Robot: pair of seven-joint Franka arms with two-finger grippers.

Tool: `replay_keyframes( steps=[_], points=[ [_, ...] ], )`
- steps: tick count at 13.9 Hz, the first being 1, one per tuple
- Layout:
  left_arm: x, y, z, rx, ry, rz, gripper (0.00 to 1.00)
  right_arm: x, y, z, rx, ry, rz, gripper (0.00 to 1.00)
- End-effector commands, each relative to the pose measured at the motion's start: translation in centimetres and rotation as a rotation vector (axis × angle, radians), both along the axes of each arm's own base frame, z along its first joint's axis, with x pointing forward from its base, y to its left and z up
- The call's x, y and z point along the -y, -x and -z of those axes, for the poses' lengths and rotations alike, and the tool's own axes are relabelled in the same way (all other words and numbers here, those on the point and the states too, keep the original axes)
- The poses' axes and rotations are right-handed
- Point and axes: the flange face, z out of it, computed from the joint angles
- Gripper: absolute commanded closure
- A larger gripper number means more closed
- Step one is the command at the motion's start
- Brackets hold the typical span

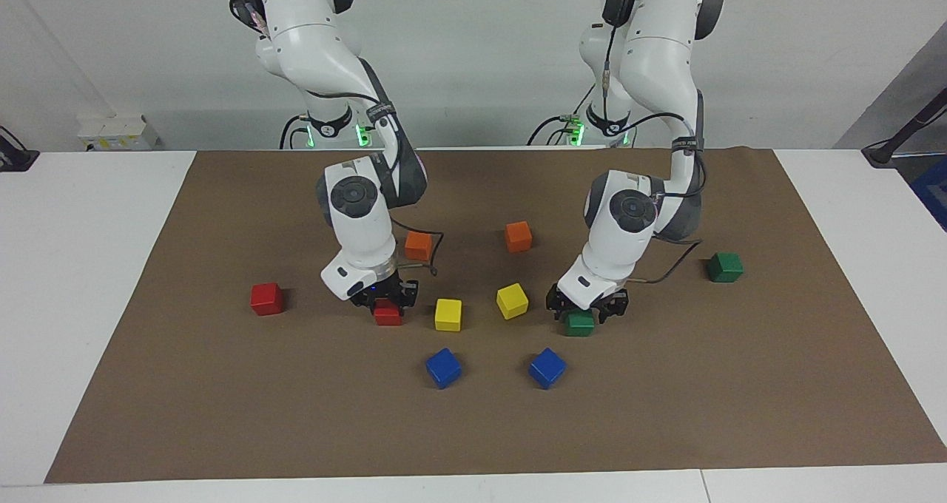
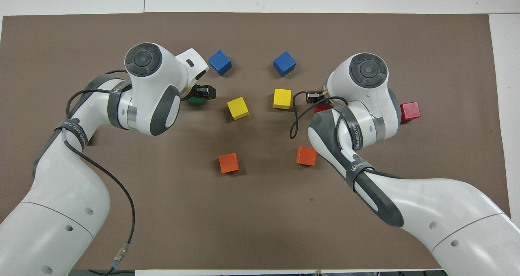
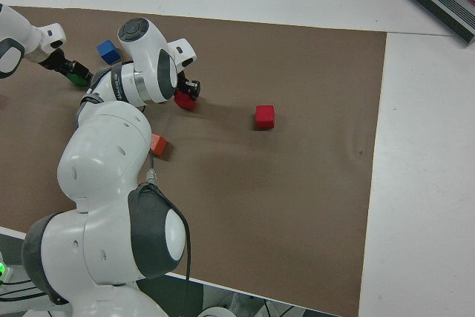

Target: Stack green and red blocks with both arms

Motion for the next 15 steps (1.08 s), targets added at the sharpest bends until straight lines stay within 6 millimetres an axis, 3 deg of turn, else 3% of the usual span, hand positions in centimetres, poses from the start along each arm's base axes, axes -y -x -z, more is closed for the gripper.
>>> replay_keyframes(
  steps=[1, 2, 3, 5, 7, 8, 10, 11, 12, 15],
  points=[
    [0.0, 0.5, 0.4, 0.019, -0.016, 0.017, 0.19, 3.0, -1.2, -5.8, -0.038, 0.002, -0.022, 1.00],
    [0.2, 0.5, 0.2, 0.012, -0.016, 0.017, 0.73, 4.3, -1.3, -7.7, -0.042, 0.005, -0.029, 1.00],
    [0.1, 0.4, -0.3, -0.007, -0.024, 0.018, 1.00, 5.3, -1.1, -9.6, -0.042, 0.005, -0.038, 1.00],
    [-0.4, -0.8, -2.6, -0.040, -0.029, 0.001, 1.00, 8.2, -0.6, -13.5, -0.026, 0.002, -0.072, 1.00],
    [-0.7, -0.8, -3.4, -0.047, -0.030, -0.004, 1.00, 13.4, -0.4, -14.9, -0.037, 0.004, -0.137, 1.00],
    [-2.2, -1.0, -4.4, -0.053, -0.036, -0.023, 1.00, 15.5, -0.2, -15.2, -0.047, 0.004, -0.156, 1.00],
    [-8.2, -0.9, -8.0, -0.066, -0.041, -0.080, 1.00, 19.8, -0.1, -15.0, -0.055, 0.003, -0.191, 1.00],
    [-12.2, -0.1, -9.3, -0.068, -0.042, -0.072, 1.00, 21.6, 0.1, -14.7, -0.051, 0.005, -0.202, 1.00],
    [-16.1, 0.8, -10.3, -0.064, -0.044, -0.053, 1.00, 22.6, 0.3, -14.5, -0.042, 0.006, -0.201, 1.00],
    [-26.6, 3.0, -10.3, -0.082, -0.044, 0.039, 1.00, 23.3, 1.3, -12.3, -0.028, 0.008, -0.159, 1.00]
  ],
)
